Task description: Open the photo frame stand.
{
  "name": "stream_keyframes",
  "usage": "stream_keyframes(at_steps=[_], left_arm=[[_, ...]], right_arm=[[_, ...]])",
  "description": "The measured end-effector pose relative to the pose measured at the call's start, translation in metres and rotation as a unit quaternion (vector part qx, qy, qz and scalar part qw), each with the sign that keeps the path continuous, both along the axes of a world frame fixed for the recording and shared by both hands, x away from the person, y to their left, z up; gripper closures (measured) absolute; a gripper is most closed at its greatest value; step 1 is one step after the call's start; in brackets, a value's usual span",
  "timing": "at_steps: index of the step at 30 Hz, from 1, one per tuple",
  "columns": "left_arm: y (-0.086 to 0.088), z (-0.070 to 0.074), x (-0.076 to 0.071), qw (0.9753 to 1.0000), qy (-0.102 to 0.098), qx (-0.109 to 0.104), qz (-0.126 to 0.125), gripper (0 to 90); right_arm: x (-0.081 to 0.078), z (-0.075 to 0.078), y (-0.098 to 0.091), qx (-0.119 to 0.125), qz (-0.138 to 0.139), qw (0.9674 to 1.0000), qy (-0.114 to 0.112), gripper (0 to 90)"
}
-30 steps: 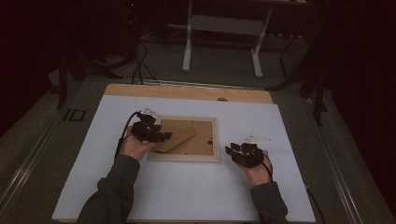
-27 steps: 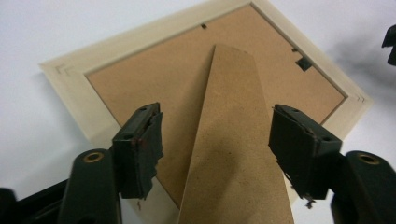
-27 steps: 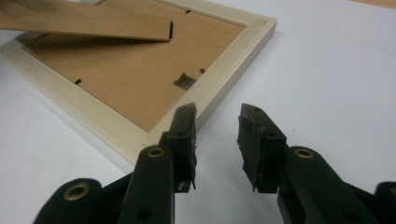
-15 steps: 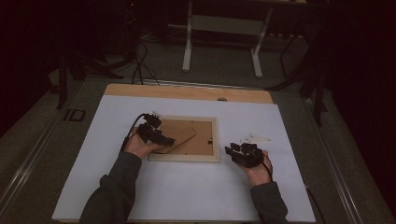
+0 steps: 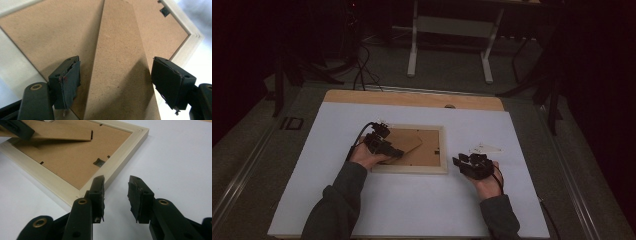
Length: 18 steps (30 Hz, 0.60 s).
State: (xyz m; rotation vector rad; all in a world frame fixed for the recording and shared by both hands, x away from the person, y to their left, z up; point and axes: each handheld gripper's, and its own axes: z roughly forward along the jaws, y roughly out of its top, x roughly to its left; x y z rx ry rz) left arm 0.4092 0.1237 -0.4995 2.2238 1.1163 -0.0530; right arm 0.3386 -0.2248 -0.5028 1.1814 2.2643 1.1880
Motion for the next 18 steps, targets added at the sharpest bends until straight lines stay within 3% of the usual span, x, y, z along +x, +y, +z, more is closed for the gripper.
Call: stream_keyframes(at_steps=[8, 18], left_arm=[[-0.0039, -0.0035, 0.0019, 1.0, 0.006, -0.002, -0.003, 26.3], [-0.0054, -0.0039, 0.0014, 1.0, -0.005, 0.003, -0.004, 30.8]], right_arm=[[0.0009, -0.0018, 0.0, -0.001, 0.0, 1.0, 0.002, 64.9], [0.0012, -0.0033, 0.0014, -0.003, 0.001, 1.0, 0.004, 64.9]])
